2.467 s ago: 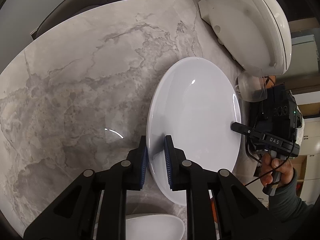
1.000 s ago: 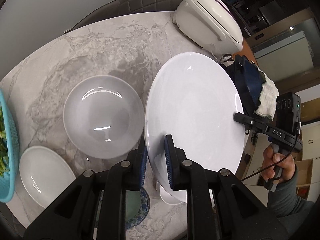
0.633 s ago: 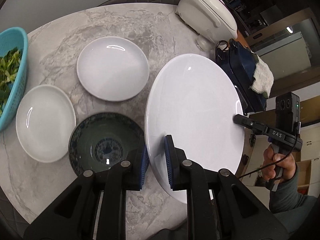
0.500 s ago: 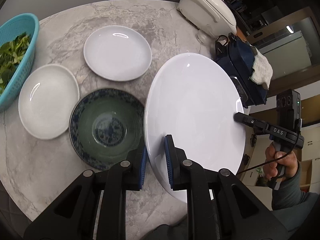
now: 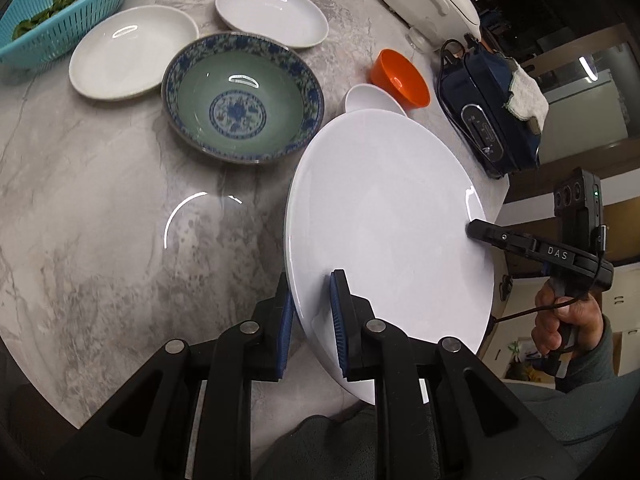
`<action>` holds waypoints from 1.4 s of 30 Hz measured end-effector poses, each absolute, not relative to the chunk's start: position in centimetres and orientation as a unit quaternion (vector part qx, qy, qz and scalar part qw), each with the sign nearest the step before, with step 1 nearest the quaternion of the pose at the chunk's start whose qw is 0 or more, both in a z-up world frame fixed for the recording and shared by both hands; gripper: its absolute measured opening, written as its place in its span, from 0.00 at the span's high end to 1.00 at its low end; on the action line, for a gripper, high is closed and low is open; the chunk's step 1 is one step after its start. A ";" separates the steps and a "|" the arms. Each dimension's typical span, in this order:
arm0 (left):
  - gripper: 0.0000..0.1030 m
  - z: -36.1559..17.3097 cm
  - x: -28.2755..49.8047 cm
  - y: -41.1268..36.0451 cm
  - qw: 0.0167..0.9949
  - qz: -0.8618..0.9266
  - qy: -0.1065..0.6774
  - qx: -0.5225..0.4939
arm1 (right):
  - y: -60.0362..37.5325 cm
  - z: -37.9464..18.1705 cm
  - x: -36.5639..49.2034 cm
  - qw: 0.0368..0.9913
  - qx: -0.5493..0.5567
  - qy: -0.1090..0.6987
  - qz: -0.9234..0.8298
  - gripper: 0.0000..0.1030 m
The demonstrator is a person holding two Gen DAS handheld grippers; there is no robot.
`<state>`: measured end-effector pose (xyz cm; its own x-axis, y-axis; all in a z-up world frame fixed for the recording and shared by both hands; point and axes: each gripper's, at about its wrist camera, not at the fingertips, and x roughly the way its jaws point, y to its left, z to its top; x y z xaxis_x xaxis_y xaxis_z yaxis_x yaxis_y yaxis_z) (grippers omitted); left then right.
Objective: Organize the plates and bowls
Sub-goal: 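Lift and carry the large white plate with both grippers toward the bowls, then lower the large white plate onto the table and open both grippers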
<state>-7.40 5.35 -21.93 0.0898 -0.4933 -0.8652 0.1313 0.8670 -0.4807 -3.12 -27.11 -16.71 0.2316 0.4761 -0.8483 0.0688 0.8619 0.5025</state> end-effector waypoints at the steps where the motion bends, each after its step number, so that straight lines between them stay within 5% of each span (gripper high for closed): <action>1: 0.84 -22.5 -8.0 5.4 0.722 -0.214 0.642 -0.144 | -27.0 -17.1 -3.6 0.749 0.222 0.609 0.134 0.82; 18: 0.84 -29.8 -10.7 3.5 0.714 -0.208 0.655 -0.134 | -27.2 -25.0 -5.5 0.733 0.200 0.636 0.132 0.81; 37: 0.83 -32.6 -10.1 0.3 0.714 -0.221 0.653 -0.119 | -28.6 -26.2 -4.0 0.751 0.138 0.628 0.147 0.79; 40: 0.80 -32.2 -10.6 0.8 0.720 -0.220 0.647 -0.119 | -28.3 -26.2 -4.1 0.752 0.120 0.629 0.158 0.76; 42: 0.68 -30.8 -11.1 1.6 0.738 -0.219 0.626 -0.124 | -28.4 -25.9 -4.2 0.753 0.124 0.626 0.161 0.70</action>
<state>-11.10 1.64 -30.79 0.1208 -0.4776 -0.8702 0.1679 0.8739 -0.4562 -4.16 -28.35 -25.95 0.1642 0.3982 -0.9025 -0.0878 0.9172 0.3887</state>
